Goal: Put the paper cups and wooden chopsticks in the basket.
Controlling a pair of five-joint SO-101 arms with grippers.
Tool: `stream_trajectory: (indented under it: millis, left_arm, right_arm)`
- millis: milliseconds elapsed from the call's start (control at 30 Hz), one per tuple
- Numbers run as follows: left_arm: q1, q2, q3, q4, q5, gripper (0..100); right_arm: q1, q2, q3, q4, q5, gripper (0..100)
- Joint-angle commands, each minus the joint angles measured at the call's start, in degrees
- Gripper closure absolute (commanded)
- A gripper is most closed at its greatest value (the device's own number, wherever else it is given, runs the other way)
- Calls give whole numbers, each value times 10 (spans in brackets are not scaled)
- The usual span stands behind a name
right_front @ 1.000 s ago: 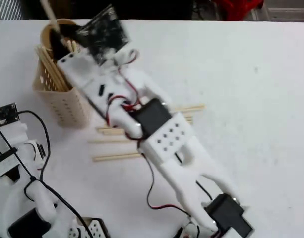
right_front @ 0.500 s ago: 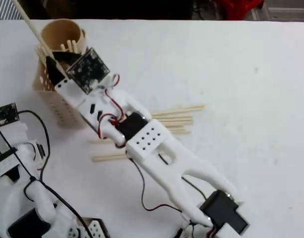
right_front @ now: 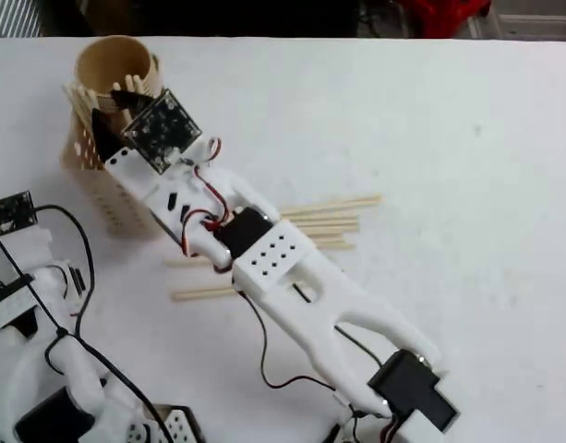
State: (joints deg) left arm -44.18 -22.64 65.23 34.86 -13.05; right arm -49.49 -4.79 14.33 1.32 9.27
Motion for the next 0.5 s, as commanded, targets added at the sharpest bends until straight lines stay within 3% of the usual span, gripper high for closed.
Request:
stream_trajectory:
  millis: [0, 267, 400, 467]
  left_arm:
    - [6, -11, -2, -12, 4, 865]
    - [6, -11, -2, -14, 4, 865]
    - [6, -11, -2, -15, 4, 865]
    - [6, -11, -2, -15, 4, 865]
  right_arm:
    - [15, -36, -10, 52, 7, 926]
    - [97, -185, -4, 433, 10, 924]
    - [145, -271, -8, 558, 18, 927]
    - [148, -302, -8, 610, 71, 926]
